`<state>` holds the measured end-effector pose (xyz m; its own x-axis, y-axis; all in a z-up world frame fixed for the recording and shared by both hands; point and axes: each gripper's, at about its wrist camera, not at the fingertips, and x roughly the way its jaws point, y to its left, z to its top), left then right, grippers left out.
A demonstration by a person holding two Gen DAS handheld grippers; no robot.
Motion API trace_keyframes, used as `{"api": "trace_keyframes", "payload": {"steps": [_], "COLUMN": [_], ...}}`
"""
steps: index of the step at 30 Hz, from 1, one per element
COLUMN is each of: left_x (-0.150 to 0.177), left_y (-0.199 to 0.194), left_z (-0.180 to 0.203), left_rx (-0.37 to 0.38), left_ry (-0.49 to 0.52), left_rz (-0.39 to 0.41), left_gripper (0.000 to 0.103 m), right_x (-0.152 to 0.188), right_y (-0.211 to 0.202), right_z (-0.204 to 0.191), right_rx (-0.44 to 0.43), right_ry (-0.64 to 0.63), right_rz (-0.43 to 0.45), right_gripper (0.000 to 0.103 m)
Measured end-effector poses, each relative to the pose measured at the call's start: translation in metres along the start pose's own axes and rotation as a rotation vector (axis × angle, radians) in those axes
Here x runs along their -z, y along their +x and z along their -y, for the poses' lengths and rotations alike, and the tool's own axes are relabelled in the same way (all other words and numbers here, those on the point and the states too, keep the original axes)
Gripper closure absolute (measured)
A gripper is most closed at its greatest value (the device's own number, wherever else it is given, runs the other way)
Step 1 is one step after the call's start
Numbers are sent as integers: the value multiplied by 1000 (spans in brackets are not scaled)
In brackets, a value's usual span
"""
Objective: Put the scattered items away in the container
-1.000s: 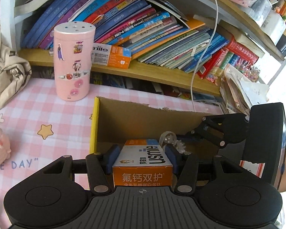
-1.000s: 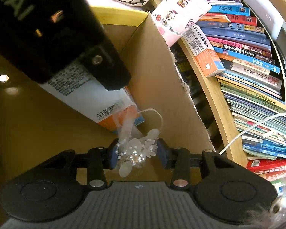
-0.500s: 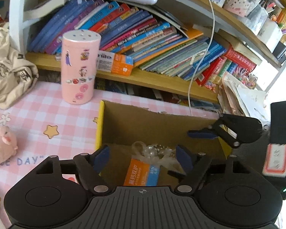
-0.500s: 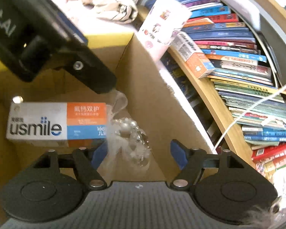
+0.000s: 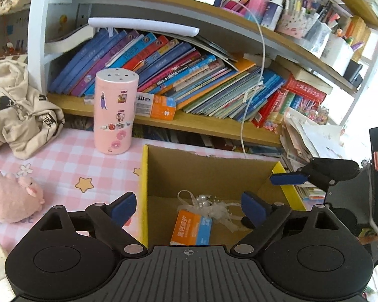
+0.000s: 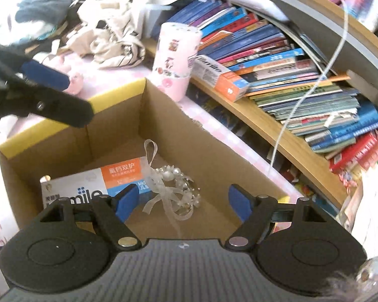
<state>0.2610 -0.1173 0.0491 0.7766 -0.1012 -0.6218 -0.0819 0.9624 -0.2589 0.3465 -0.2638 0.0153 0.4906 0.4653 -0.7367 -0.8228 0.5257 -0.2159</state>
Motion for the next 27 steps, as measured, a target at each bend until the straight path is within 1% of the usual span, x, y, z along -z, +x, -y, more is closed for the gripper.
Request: {"api": "trace_keyframes", "payload": {"steps": [5, 10, 15, 21, 27], "left_x": [8, 19, 29, 39, 53], "left_y": [-15, -35, -58, -80, -103], "left_z": [-1, -5, -9, -22, -39], "left_rx": [3, 5, 10, 31, 38], "left_ry": [39, 82, 134, 152, 173], "left_rz": [17, 39, 78, 76, 74], "left_gripper": [10, 7, 6, 5, 2], "right_x": [6, 11, 15, 20, 26], "right_y": [-18, -40, -64, -86, -100], "right_z": [-6, -17, -38, -66, -96], "right_rx": [44, 93, 143, 195, 229], "right_ry": [68, 136, 192, 258, 329], "right_rz": [27, 69, 112, 148, 152], "right_gripper": [24, 20, 16, 13, 11]}}
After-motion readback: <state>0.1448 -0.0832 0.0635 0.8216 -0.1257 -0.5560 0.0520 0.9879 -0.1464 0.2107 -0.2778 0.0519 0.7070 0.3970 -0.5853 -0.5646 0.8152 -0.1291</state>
